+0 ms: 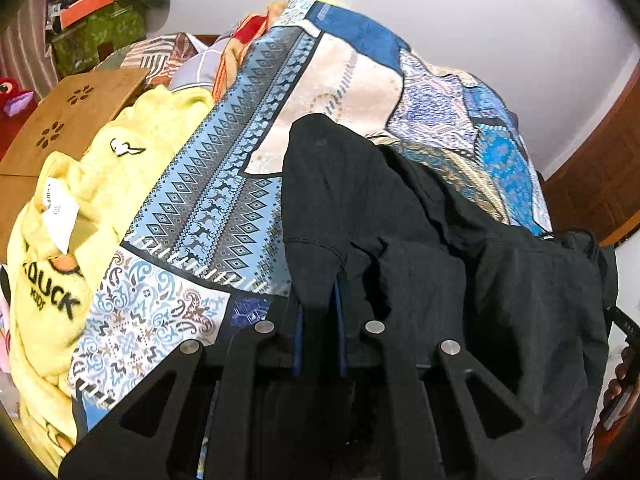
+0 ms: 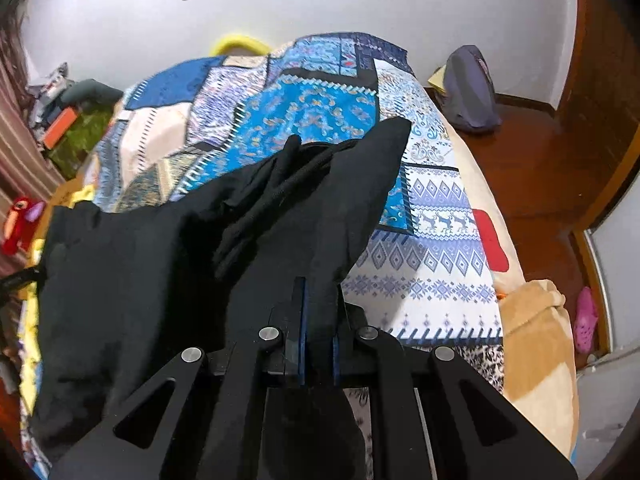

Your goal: Fold large clothes

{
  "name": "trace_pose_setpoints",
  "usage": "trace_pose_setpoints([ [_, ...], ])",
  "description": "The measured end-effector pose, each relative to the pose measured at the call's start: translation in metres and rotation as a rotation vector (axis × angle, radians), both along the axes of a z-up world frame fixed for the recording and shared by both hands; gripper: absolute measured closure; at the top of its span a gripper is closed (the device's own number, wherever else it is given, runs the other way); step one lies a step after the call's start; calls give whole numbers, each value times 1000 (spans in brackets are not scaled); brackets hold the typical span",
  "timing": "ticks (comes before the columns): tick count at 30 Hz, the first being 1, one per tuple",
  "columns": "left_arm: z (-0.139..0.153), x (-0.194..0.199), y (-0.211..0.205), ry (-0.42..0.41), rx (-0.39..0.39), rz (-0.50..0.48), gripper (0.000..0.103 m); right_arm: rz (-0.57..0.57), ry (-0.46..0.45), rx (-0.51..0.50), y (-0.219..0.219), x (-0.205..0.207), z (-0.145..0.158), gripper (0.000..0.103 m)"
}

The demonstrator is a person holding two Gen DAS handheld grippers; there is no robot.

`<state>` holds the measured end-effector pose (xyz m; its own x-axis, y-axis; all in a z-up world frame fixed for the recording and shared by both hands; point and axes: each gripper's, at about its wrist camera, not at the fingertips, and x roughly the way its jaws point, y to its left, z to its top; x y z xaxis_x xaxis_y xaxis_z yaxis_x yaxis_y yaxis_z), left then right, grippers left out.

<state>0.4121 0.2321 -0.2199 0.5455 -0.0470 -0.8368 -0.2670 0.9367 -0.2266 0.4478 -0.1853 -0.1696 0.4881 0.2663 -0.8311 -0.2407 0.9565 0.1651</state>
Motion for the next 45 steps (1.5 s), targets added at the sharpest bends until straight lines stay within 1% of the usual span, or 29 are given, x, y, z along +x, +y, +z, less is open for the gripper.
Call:
trace_pose_setpoints([
  [3,-15,3,4,28,-20,21,90,-32,19,-7,-1,4,-11,95],
  [5,-23,3,3,44,-6,24,88,-48,29,5,-3,5,-15,94],
  [8,-31,0,0,72,60,22,88,-52,34,-8,-7,1,-17,91],
  [10,-28,-5,-1,81,113,36,88,-50,46,-21,-7,-1,-13,91],
  [11,-25,-9,-1,78,139,41,88,-50,46,-30,-7,-3,-10,91],
  [15,-5,-26,1,48,147,30,88,-35,39,-77,-8,-16,7,91],
  [18,19,-44,-5,9,189,12,88,-15,9,-123,-7,-34,23,91],
  [20,37,-61,-9,-25,211,1,87,11,-27,-147,-8,-51,38,90],
  [21,43,-66,-10,-33,228,3,86,16,-45,-163,-8,-59,46,88],
  [22,49,-73,-12,-40,245,8,78,21,-65,-178,-8,-67,53,85],
  [23,57,-83,-13,-55,262,16,63,28,-84,-192,-8,-76,61,76],
  [24,63,-91,-14,-70,271,24,56,36,-103,-203,-9,-84,68,62],
  [25,69,-100,-15,-90,282,31,48,41,-122,-209,-9,-90,74,54],
  [26,75,-111,-16,-109,291,34,47,45,-156,-218,-11,-101,82,43],
  [27,79,-117,-17,-114,297,32,46,44,-184,-226,-12,-109,88,35],
  [28,82,-124,-18,-115,300,26,42,43,-212,-234,-13,-118,93,33],
  [29,85,-132,-20,-115,297,18,35,47,-239,-237,-15,-128,99,30],
  [30,87,-142,-21,-119,289,11,31,52,-255,-237,-17,-136,103,30],
  [31,88,-151,-22,-125,284,6,24,58,-263,-234,-19,-144,106,29],
  [32,89,-161,-23,-130,279,1,18,63,-266,-230,-21,-148,107,29],
  [35,87,-182,-26,-129,269,-10,17,80,-256,-236,-25,-162,105,29],
  [37,81,-195,-25,-110,242,-13,17,82,-240,-242,-28,-169,101,29],
  [40,65,-211,-22,-64,177,-33,17,72,-212,-222,-36,-179,90,29],
  [42,53,-218,-18,-39,147,-28,17,65,-173,-197,-41,-186,80,29],
  [44,39,-225,-13,-6,97,-24,17,56,-119,-168,-47,-191,67,29],
  [45,29,-229,-10,22,55,-25,17,49,-101,-157,-50,-194,62,29],
])
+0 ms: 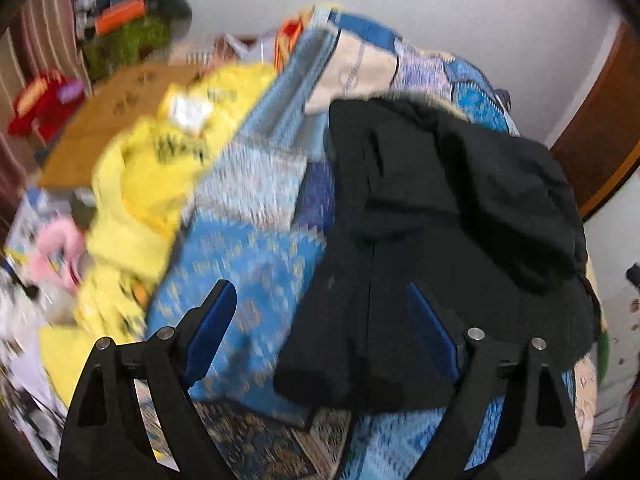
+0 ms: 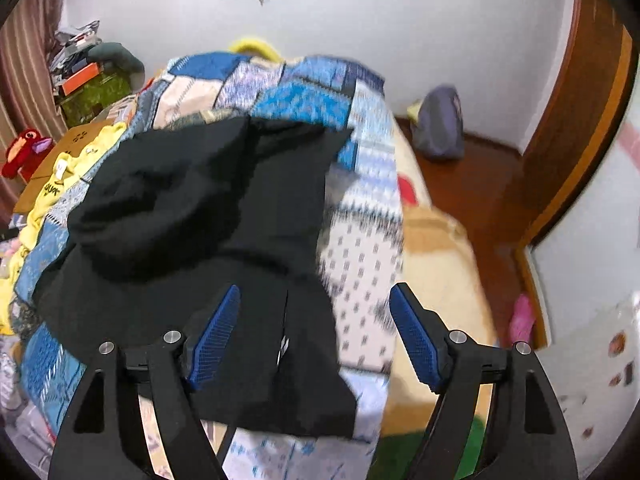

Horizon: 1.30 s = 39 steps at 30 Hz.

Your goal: Fold large clothes

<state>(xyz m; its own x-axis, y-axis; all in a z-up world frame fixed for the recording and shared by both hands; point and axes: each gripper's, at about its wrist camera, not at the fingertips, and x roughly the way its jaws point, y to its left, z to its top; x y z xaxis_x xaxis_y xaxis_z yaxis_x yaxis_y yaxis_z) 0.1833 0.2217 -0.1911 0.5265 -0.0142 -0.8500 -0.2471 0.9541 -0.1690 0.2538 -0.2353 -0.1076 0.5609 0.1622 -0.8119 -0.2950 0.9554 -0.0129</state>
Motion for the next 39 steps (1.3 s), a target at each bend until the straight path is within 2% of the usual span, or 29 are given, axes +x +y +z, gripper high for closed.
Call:
trace_pose_setpoints([
  [3,-26,-13,1,60,-89,-6,17,-48,74,46,-13,-4,-23,29],
  [8,-69,-32,1,133,-167,34,17,-167,265,89,-37,2,-78,29],
  [10,-83,-37,3,152,-187,62,17,-193,313,127,-46,0,-91,29],
  [15,-98,-35,3,135,-237,82,17,-266,352,287,-63,-1,-108,29],
  [20,-118,-24,6,128,-253,158,17,-239,335,278,-58,12,-110,27],
  [22,-127,-18,5,145,-291,154,17,-222,341,272,-56,18,-111,26],
  [24,-129,-16,2,150,-288,148,17,-215,346,277,-56,22,-114,26],
  [25,-128,-17,0,142,-291,137,24,-213,352,278,-56,22,-115,26],
  [28,-124,-22,-6,134,-319,100,34,-194,350,275,-52,18,-114,30],
  [29,-123,-24,-9,128,-338,82,44,-180,346,274,-50,15,-114,35],
  [30,-122,-27,-10,127,-351,73,47,-166,342,276,-48,12,-113,45],
  [31,-119,-29,-12,126,-348,65,55,-148,342,283,-46,10,-112,52],
  [32,-116,-31,-14,125,-341,53,62,-124,349,298,-43,5,-110,66],
  [33,-114,-32,-15,128,-335,48,65,-104,361,308,-41,2,-108,74],
  [35,-105,-31,-18,145,-316,43,75,-90,359,280,-34,-4,-103,82],
  [36,-98,-30,-18,147,-316,48,76,-88,357,281,-31,-8,-101,89],
  [39,-71,-34,-14,104,-343,43,79,-63,354,319,-24,-19,-89,93],
])
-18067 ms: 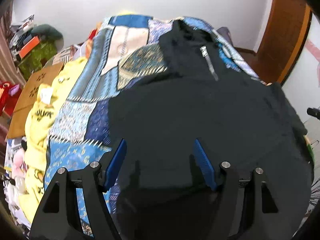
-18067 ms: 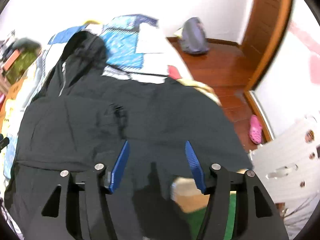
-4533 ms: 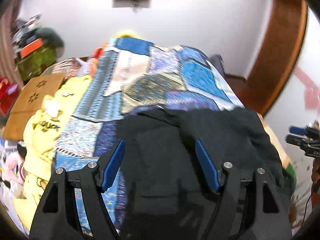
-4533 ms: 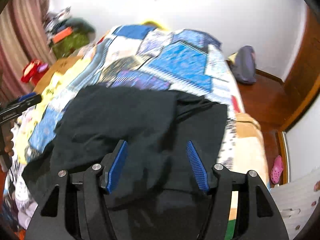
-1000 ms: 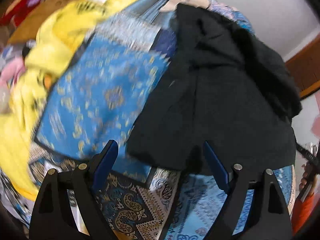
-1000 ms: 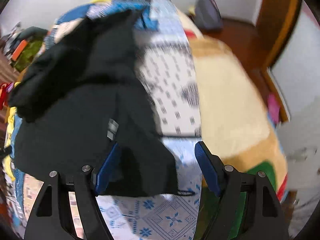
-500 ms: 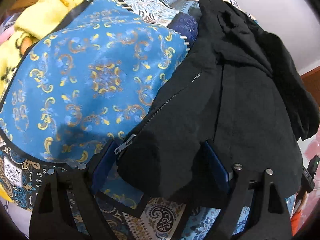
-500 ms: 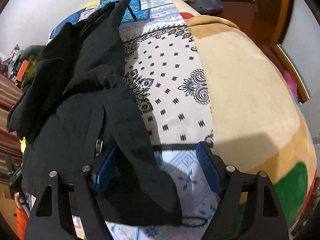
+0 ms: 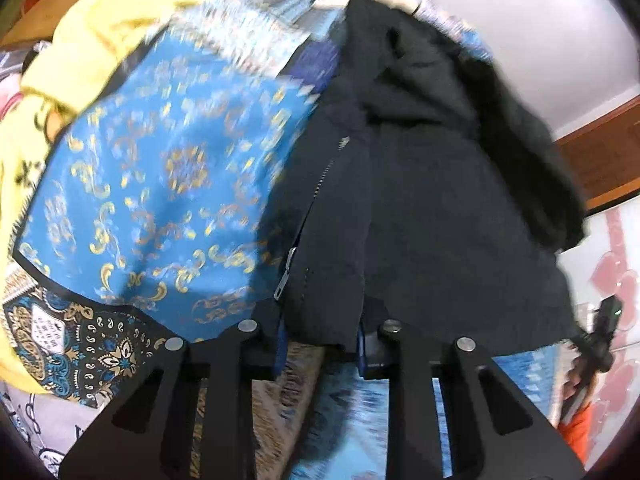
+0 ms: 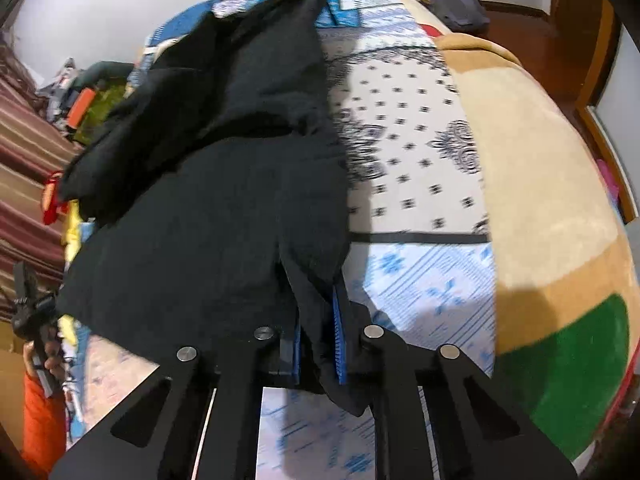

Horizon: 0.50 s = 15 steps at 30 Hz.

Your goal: Fold large clothes

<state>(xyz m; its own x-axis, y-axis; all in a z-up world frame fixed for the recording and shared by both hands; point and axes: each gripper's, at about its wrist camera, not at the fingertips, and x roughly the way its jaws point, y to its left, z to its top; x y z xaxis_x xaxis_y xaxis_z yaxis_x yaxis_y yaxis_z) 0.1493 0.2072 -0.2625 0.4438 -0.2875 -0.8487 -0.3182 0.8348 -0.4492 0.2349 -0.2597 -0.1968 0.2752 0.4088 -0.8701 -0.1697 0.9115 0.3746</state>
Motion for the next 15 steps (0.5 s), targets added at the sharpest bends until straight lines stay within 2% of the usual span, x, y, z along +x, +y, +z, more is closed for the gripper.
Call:
trace_pose_setpoints([
  [1,10,-1,-1,-20,-4,-4,79,8,-5,10,3,-3,4,94],
  [4,44,0,-6,-78,20,-32,89,26,-39,26,13,-2,22,95],
  [10,101,13,-16,-194,45,-78,92,65,-172,60,24,15,72,96],
  [15,138,52,-24,-255,104,-113,92,105,-261,49,34,41,102,97],
])
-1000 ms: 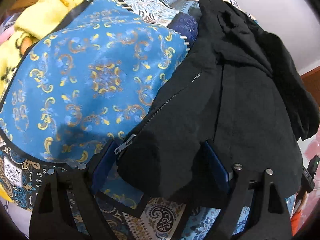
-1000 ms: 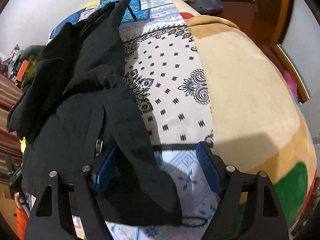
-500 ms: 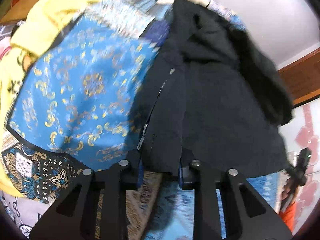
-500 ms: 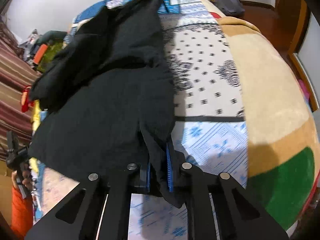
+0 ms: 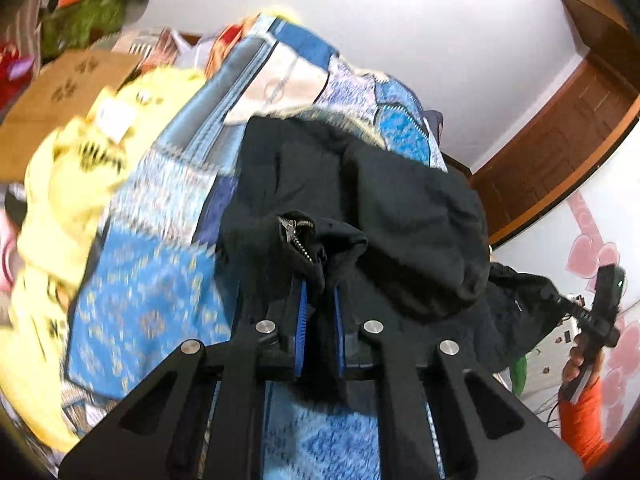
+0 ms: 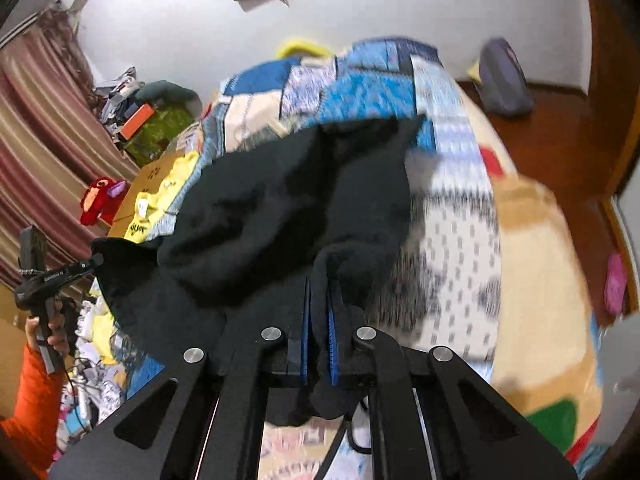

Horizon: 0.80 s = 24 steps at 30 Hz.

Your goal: Fold large clothes

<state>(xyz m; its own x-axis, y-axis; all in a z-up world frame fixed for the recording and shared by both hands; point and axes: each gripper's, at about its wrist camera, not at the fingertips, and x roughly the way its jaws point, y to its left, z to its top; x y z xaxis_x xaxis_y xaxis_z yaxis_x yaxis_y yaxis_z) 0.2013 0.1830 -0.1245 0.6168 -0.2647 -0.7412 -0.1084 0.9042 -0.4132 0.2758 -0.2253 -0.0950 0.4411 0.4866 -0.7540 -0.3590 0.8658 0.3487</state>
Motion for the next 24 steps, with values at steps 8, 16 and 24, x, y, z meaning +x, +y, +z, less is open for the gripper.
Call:
trace_pose_setpoints([
  [8,-14,40,8,-27,63,25,92,-51,-31,-36,2,42,-6,97],
  [16,-86,14,10,113,88,71,71,-73,43,-81,-15,22,-37,96],
  [24,-154,-22,20,262,26,156,53,-112,62,-184,-24,-17,-60,71],
])
